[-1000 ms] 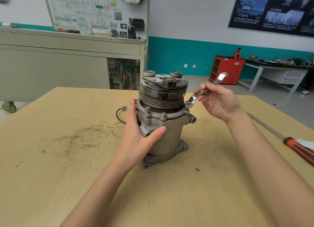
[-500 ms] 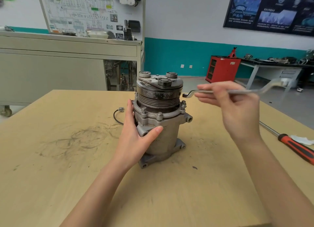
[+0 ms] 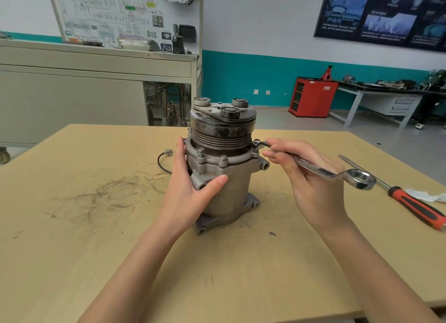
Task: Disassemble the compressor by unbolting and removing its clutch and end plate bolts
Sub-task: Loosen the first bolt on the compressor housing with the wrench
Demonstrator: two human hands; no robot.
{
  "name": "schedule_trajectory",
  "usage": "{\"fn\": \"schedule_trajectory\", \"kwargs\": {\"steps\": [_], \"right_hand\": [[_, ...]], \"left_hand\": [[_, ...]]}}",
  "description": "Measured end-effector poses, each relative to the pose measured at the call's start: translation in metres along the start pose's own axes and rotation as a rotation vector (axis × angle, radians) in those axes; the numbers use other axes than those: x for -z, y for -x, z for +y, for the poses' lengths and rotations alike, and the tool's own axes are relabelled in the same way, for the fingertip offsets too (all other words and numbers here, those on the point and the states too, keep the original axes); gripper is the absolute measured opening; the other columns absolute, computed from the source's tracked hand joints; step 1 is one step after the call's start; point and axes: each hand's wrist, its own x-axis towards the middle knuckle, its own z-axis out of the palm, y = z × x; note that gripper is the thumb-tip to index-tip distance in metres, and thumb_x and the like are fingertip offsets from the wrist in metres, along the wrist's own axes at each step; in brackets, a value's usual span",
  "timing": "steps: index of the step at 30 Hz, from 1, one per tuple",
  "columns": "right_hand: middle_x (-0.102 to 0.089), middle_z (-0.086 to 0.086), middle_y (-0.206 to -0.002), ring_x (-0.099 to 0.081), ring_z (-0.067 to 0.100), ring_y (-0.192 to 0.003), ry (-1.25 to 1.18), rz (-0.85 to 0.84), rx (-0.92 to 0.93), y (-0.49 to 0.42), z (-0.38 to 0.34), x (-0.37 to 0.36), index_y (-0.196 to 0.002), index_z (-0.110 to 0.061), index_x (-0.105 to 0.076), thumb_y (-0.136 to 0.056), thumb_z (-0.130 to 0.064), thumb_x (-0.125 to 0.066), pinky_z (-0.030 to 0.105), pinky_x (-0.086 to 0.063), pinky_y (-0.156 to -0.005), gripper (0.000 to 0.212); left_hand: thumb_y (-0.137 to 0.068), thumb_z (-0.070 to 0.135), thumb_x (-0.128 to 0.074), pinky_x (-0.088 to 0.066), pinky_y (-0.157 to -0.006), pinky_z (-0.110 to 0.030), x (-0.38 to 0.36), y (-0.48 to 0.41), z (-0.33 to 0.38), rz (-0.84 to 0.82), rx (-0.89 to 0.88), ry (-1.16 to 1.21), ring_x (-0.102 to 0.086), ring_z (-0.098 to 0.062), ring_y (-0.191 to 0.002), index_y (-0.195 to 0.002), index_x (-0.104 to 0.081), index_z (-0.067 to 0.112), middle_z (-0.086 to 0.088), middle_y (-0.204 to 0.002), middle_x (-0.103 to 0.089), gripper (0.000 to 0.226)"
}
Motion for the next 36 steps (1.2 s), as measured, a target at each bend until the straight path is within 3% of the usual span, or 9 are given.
{"fn": "schedule_trajectory", "kwargs": {"steps": [2, 6, 8, 13, 17, 20, 24, 29, 36], "right_hand": [[-0.070, 0.006, -0.101, -0.069, 0.020, -0.093, -0.106, 0.003, -0.053, 0.000, 0.002, -0.002, -0.098, -0.010, -0.065, -0.095, -0.024, -0.051, 0.036, -0.056, -0.080, 0.019], [-0.071, 0.008, -0.090, -0.071, 0.026, -0.079, -0.684, 0.069, -0.423, -0.012, 0.019, 0.002, -0.094, -0.008, -0.050, -0.100, -0.007, -0.031, 0.030, -0.057, -0.070, 0.020], [-0.070, 0.012, -0.081, -0.069, 0.025, -0.067, -0.930, 0.093, -0.590, -0.027, 0.033, 0.001, -0.091, -0.009, -0.042, -0.100, -0.004, -0.026, 0.028, -0.056, -0.062, 0.019], [-0.062, 0.008, -0.058, -0.047, 0.016, -0.037, -1.104, 0.054, -0.820, -0.066, 0.062, -0.023, -0.086, -0.012, -0.039, -0.096, -0.004, -0.024, 0.021, -0.041, -0.043, 0.019], [-0.057, 0.002, -0.055, -0.041, 0.009, -0.032, -1.242, -0.097, -0.935, -0.076, 0.074, -0.039, -0.087, -0.011, -0.044, -0.095, -0.009, -0.024, 0.018, -0.040, -0.041, 0.021], [-0.057, 0.002, -0.053, -0.040, 0.009, -0.031, -1.213, -0.087, -0.928, -0.080, 0.073, -0.038, -0.088, -0.010, -0.046, -0.095, -0.009, -0.025, 0.016, -0.036, -0.039, 0.023], [-0.061, 0.005, -0.054, -0.043, 0.011, -0.033, -1.108, 0.159, -0.843, -0.084, 0.058, -0.017, -0.088, -0.010, -0.047, -0.098, -0.009, -0.030, 0.015, -0.034, -0.036, 0.019], [-0.073, 0.009, -0.074, -0.070, 0.022, -0.062, -0.578, 0.250, -0.528, -0.059, 0.020, -0.001, -0.089, -0.006, -0.058, -0.102, -0.023, -0.040, 0.021, -0.054, -0.055, 0.028], [-0.071, 0.004, -0.083, -0.072, 0.017, -0.075, -0.173, 0.150, -0.074, -0.021, -0.003, -0.012, -0.094, -0.009, -0.065, -0.094, -0.024, -0.053, 0.039, -0.059, -0.066, 0.020]], "left_hand": [[-0.064, 0.062, -0.067, -0.025, -0.115, -0.026, 0.000, 0.000, 0.000, 0.002, -0.003, -0.002, -0.024, 0.009, -0.137, -0.153, 0.005, 0.035, 0.022, -0.157, -0.019, 0.117], [-0.064, 0.062, -0.066, -0.025, -0.113, -0.025, -0.001, 0.001, 0.000, 0.002, -0.004, -0.003, -0.025, 0.008, -0.137, -0.153, 0.005, 0.035, 0.022, -0.156, -0.020, 0.117], [-0.061, 0.066, -0.065, -0.026, -0.109, -0.017, -0.001, 0.001, 0.001, 0.002, -0.001, -0.001, -0.027, 0.020, -0.130, -0.153, 0.005, 0.036, 0.028, -0.152, -0.021, 0.119], [-0.059, 0.068, -0.064, -0.026, -0.090, 0.005, 0.000, 0.000, -0.001, 0.004, -0.005, 0.012, -0.024, 0.038, -0.111, -0.153, 0.004, 0.037, 0.048, -0.131, -0.021, 0.120], [-0.061, 0.066, -0.066, -0.027, -0.103, -0.013, -0.001, 0.001, 0.001, 0.003, 0.001, -0.005, -0.028, 0.030, -0.117, -0.152, 0.004, 0.039, 0.035, -0.143, -0.023, 0.118], [-0.060, 0.067, -0.065, -0.027, -0.107, -0.019, 0.000, 0.001, 0.002, 0.007, 0.007, -0.004, -0.027, 0.022, -0.125, -0.152, 0.004, 0.039, 0.030, -0.148, -0.023, 0.119], [-0.060, 0.067, -0.066, -0.026, -0.106, -0.017, 0.000, 0.001, 0.002, 0.007, 0.002, 0.004, -0.027, 0.025, -0.125, -0.152, 0.004, 0.039, 0.029, -0.149, -0.023, 0.119], [-0.062, 0.065, -0.067, -0.026, -0.111, -0.024, 0.000, 0.001, 0.000, 0.006, -0.005, 0.004, -0.026, 0.010, -0.134, -0.152, 0.003, 0.038, 0.028, -0.150, -0.022, 0.118], [-0.063, 0.063, -0.067, -0.025, -0.113, -0.026, 0.000, 0.002, 0.001, 0.008, -0.003, -0.009, -0.024, 0.005, -0.138, -0.153, 0.004, 0.037, 0.021, -0.157, -0.018, 0.117]]}}
